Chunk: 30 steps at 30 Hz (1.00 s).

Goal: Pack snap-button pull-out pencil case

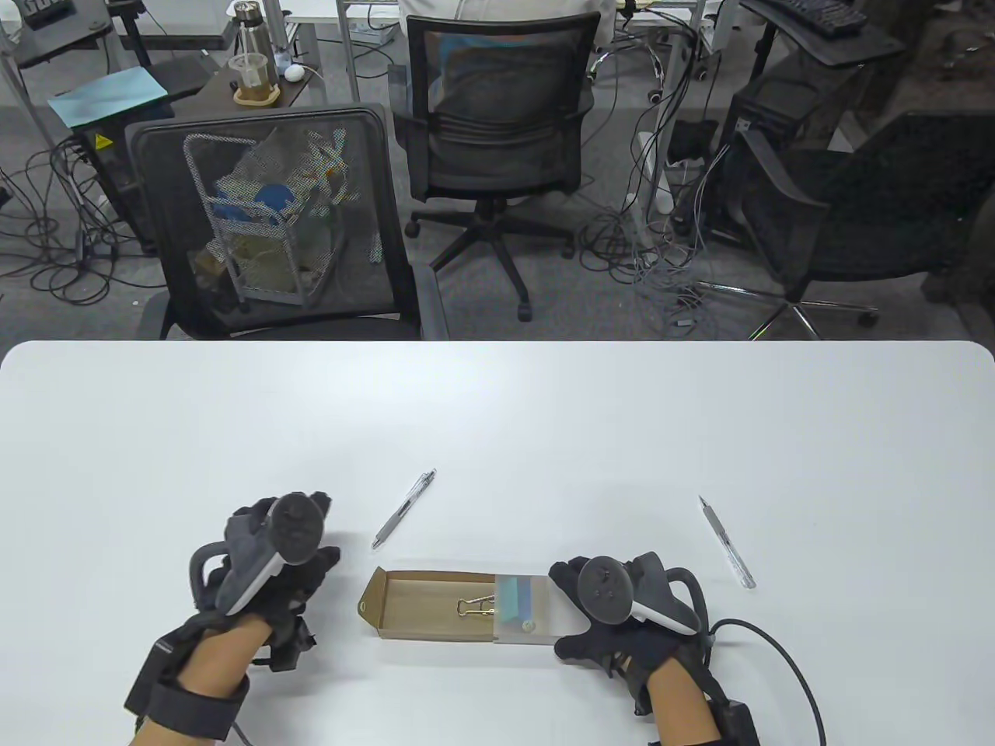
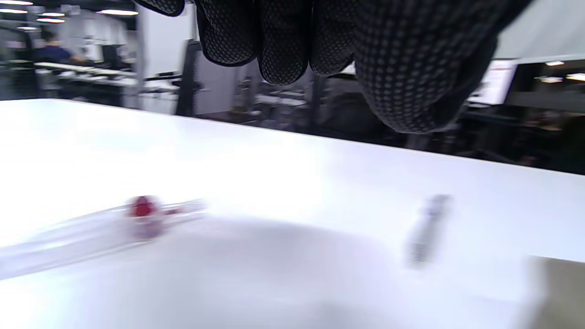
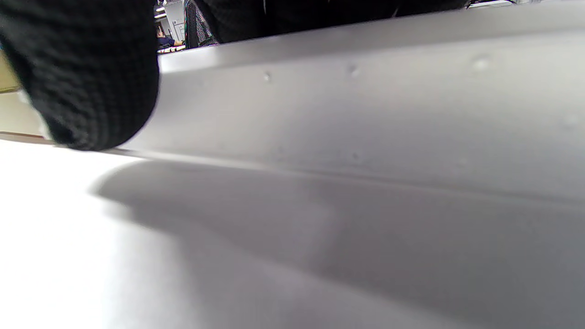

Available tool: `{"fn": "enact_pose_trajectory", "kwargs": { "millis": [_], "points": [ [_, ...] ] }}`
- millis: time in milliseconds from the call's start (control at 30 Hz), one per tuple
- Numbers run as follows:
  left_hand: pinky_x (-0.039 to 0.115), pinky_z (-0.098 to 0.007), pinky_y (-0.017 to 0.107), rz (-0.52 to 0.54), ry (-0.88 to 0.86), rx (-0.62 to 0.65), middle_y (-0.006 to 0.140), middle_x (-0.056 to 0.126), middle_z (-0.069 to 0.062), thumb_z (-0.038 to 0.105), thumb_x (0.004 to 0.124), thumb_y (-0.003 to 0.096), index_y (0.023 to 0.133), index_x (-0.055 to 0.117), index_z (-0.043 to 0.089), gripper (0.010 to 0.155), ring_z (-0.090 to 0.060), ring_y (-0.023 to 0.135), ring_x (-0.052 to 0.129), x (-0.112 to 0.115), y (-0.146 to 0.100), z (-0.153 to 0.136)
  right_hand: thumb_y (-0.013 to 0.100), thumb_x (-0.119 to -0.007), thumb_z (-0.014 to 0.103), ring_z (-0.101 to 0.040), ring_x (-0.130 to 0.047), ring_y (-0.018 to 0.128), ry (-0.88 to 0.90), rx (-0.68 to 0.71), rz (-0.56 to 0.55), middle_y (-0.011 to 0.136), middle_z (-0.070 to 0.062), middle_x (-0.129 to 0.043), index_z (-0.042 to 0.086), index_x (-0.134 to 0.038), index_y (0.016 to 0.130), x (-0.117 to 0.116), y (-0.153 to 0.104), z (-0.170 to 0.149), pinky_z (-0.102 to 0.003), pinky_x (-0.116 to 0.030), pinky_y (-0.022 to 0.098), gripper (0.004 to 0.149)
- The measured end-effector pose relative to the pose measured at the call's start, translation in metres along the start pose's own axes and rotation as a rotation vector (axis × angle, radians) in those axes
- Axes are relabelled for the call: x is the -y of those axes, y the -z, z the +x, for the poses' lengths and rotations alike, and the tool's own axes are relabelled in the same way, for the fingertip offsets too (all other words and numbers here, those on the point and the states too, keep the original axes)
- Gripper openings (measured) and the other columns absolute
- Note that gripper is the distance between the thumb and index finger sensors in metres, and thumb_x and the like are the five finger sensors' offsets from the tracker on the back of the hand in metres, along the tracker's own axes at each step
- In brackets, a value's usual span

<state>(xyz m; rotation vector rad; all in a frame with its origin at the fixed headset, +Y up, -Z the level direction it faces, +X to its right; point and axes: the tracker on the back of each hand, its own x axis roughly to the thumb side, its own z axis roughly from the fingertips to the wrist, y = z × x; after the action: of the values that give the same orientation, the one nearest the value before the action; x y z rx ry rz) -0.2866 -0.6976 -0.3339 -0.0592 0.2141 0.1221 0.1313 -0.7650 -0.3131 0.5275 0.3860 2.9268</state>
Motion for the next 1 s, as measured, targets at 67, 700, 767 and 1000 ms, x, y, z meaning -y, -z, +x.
{"fn": "enact_pose_trajectory", "kwargs": {
  "millis": [67,700,767,1000],
  "points": [
    [0.05,-0.053,0.083,-0.025,0.023,-0.065,0.111,0.067,0.008,0.05,0.094,0.0309,0.103,0.066,0.037,0.079,-0.025,0.107,0.067,0.005,0.008,-0.021,0.029,-0.089,0.062,-0.034,-0.064,0.102,0.001,0.0,0.0,0.114,0.001,-0.058,0.033,-0.05,0.106,0.0,0.0,0.0,-0.061,-0.049,0.074,0.091],
    [0.054,-0.054,0.08,-0.187,0.07,-0.24,0.096,0.081,0.006,0.048,0.094,0.0321,0.092,0.081,0.031,0.064,-0.025,0.096,0.078,0.056,0.033,-0.086,0.029,-0.089,0.062,-0.034,-0.063,0.102,0.005,0.0,0.004,0.115,0.001,-0.057,0.033,-0.05,0.107,0.0,0.0,0.0,-0.061,-0.048,0.074,0.091],
    [0.055,-0.054,0.08,-0.186,0.063,-0.241,0.095,0.083,0.005,0.047,0.094,0.0337,0.091,0.082,0.03,0.061,-0.025,0.094,0.079,0.056,0.034,-0.086,0.029,-0.089,0.062,-0.034,-0.063,0.102,0.006,0.0,0.004,0.115,0.001,-0.057,0.033,-0.05,0.106,0.0,0.0,0.0,-0.061,-0.048,0.074,0.091],
    [0.054,-0.056,0.08,-0.196,0.042,-0.228,0.093,0.082,0.002,0.045,0.092,0.0335,0.091,0.08,0.027,0.062,-0.027,0.093,0.078,0.058,0.036,-0.089,0.029,-0.089,0.062,-0.034,-0.063,0.102,0.006,-0.001,0.005,0.115,0.001,-0.057,0.033,-0.05,0.107,-0.001,0.0,0.0,-0.061,-0.048,0.074,0.091]
  ]
}}
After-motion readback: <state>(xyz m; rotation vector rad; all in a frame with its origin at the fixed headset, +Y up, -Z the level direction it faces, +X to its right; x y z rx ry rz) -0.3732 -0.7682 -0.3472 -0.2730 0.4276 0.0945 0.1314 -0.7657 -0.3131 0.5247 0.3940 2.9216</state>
